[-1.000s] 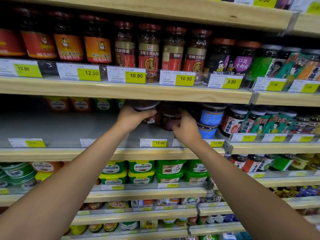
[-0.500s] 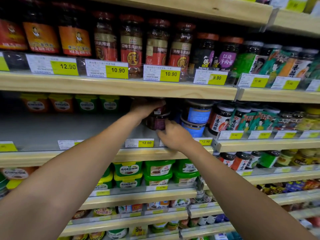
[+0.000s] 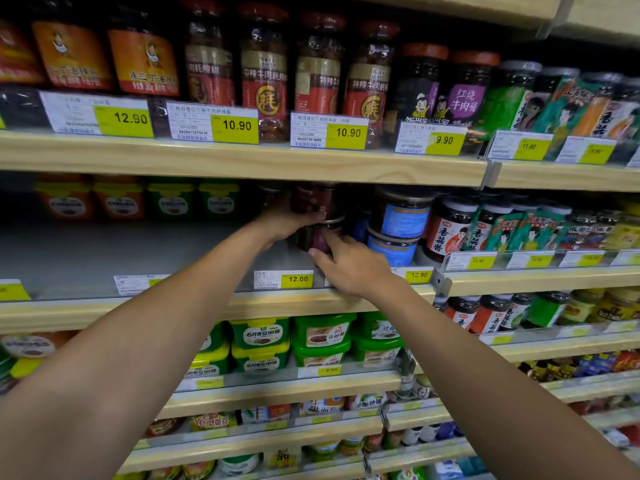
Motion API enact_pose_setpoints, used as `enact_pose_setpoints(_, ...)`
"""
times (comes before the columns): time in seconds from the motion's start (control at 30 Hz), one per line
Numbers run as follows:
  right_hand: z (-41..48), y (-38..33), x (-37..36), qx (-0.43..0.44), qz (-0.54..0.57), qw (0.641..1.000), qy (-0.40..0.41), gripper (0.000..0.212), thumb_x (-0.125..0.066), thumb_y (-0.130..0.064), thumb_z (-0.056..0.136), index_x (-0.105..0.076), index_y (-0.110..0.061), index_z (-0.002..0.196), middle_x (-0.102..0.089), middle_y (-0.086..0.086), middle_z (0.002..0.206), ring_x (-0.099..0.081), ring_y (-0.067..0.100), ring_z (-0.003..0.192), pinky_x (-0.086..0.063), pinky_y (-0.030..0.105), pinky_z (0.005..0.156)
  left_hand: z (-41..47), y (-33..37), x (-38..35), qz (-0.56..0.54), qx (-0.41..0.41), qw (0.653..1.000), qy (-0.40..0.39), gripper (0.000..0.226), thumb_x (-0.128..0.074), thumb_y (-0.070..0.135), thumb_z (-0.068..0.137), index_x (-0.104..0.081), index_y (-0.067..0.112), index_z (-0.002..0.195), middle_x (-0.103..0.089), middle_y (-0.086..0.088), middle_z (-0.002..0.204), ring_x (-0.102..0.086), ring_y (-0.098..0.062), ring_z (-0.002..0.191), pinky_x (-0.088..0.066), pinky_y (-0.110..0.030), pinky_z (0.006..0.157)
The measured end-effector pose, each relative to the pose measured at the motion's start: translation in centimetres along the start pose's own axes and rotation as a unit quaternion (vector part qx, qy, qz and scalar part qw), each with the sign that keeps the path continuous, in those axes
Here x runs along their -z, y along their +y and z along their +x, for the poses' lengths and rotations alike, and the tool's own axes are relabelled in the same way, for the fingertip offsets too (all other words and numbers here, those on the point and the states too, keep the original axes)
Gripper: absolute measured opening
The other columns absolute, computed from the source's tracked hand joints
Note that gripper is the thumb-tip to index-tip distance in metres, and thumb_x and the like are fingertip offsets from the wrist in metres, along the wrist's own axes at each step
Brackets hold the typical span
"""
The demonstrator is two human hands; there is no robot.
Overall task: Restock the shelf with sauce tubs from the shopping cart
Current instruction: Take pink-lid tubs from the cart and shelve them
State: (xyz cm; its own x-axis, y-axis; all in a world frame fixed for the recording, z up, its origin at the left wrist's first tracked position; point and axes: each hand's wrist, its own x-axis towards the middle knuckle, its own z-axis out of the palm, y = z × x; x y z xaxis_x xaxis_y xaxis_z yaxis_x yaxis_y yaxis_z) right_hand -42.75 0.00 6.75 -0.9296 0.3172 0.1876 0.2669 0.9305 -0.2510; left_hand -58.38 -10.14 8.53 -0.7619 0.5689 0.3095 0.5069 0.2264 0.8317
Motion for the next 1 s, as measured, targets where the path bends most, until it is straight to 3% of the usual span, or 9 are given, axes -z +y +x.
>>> enact_pose_setpoints(0.13, 0.6, -0.1, 0.5, -0.029, 0.023, 0.999, -0.027, 0.067, -0.042, -0.061, 0.097, -0.031, -0.023, 0.151, -0.052, 0.014, 0.143, -0.049, 0.035, 0.132, -0.042, 0.046, 0.102, 0.4, 0.0, -0.6, 0.013, -0.023, 1.0, 0.012, 0.069, -0.086, 0.036, 0.08, -0.057, 0.017, 0.14, -0.062, 0.003, 0.134, -0.057, -0.013, 0.12, -0.041, -0.021, 0.094)
enact_pose_setpoints(0.2, 1.4, -0.3, 1.1, -0.059, 0.05, 0.996, -0.041, 0.068, -0.051, -0.056, 0.093, -0.04, -0.013, 0.145, -0.058, 0.016, 0.137, -0.056, 0.035, 0.125, -0.046, 0.04, 0.097, 0.6, 0.0, -0.8, 0.016, -0.037, 0.999, 0.006, 0.065, -0.086, 0.03, 0.082, -0.058, 0.016, 0.138, -0.061, 0.005, 0.13, -0.055, -0.009, 0.116, -0.038, -0.014, 0.087)
enact_pose_setpoints(0.27, 2.2, -0.4, 1.4, -0.053, 0.076, 0.995, -0.047, 0.049, -0.055, -0.047, 0.092, -0.059, -0.013, 0.127, -0.066, 0.017, 0.125, -0.062, 0.035, 0.115, -0.048, 0.034, 0.085, 0.6, -0.2, -0.8, 0.012, -0.049, 0.999, -0.007, 0.065, -0.086, 0.023, 0.081, -0.058, 0.014, 0.138, -0.059, 0.007, 0.126, -0.054, -0.008, 0.115, -0.037, -0.011, 0.085)
enact_pose_setpoints(0.37, 2.4, -0.6, 1.8, -0.052, 0.096, 0.992, -0.056, 0.032, -0.054, -0.039, 0.092, -0.069, -0.017, 0.109, -0.07, 0.016, 0.114, -0.065, 0.033, 0.107, -0.042, 0.028, 0.075, 0.8, -0.7, -1.0, 0.007, -0.059, 0.998, -0.027, 0.066, -0.088, 0.021, 0.078, -0.06, 0.015, 0.137, -0.064, -0.001, 0.133, -0.058, -0.013, 0.121, -0.042, -0.019, 0.093)
enact_pose_setpoints(0.5, 2.5, -0.7, 1.8, -0.065, 0.103, 0.991, -0.062, 0.031, -0.051, -0.03, 0.095, -0.069, -0.014, 0.114, -0.069, 0.017, 0.119, -0.065, 0.033, 0.109, -0.043, 0.027, 0.078, 1.2, -0.3, -1.7, 0.0, -0.062, 0.998, -0.015, 0.063, -0.09, 0.022, 0.076, -0.064, 0.017, 0.132, -0.065, -0.005, 0.133, -0.061, -0.019, 0.122, -0.048, -0.035, 0.104)
enact_pose_setpoints(0.6, 2.8, -0.6, 1.8, -0.077, 0.107, 0.989, -0.064, 0.033, -0.051, -0.029, 0.094, -0.066, -0.011, 0.119, -0.068, 0.017, 0.122, -0.063, 0.034, 0.11, -0.041, 0.026, 0.078, 1.4, -0.2, -2.0, -0.005, -0.053, 0.998, -0.021, 0.066, -0.091, 0.023, 0.076, -0.061, 0.019, 0.135, -0.062, -0.001, 0.134, -0.058, -0.018, 0.124, -0.046, -0.037, 0.108)
enact_pose_setpoints(0.8, 2.5, -0.4, 1.7, -0.093, 0.101, 0.989, -0.054, 0.042, -0.054, -0.029, 0.092, -0.058, -0.013, 0.13, -0.063, 0.018, 0.129, -0.06, 0.036, 0.118, -0.044, 0.029, 0.084, 2.6, -1.0, -2.3, 0.015, -0.016, 1.0, -0.019, 0.073, -0.082, 0.052, 0.078, -0.058, 0.021, 0.139, -0.063, -0.004, 0.137, -0.059, -0.022, 0.126, -0.047, -0.04, 0.109)
enact_pose_setpoints(0.93, 2.4, -0.5, 1.7, -0.083, 0.086, 0.991, -0.063, 0.041, -0.056, -0.032, 0.085, -0.062, -0.016, 0.123, -0.067, 0.016, 0.121, -0.063, 0.035, 0.108, -0.043, 0.029, 0.077, 2.7, -0.8, -3.0, 0.003, -0.022, 1.0, 0.002, 0.071, -0.085, 0.041, 0.081, -0.056, 0.017, 0.142, -0.061, -0.006, 0.14, -0.057, -0.022, 0.128, -0.045, -0.04, 0.11)
enact_pose_setpoints(1.0, 2.4, -0.6, 1.6, -0.085, 0.08, 0.991, -0.065, 0.055, -0.052, -0.041, 0.072, -0.063, -0.016, 0.119, -0.069, 0.014, 0.115, -0.065, 0.033, 0.102, -0.046, 0.03, 0.075, 2.7, -0.7, -3.2, 0.001, -0.023, 1.0, 0.01, 0.068, -0.085, 0.038, 0.082, -0.057, 0.016, 0.139, -0.062, -0.006, 0.139, -0.057, -0.022, 0.127, -0.045, -0.04, 0.11)
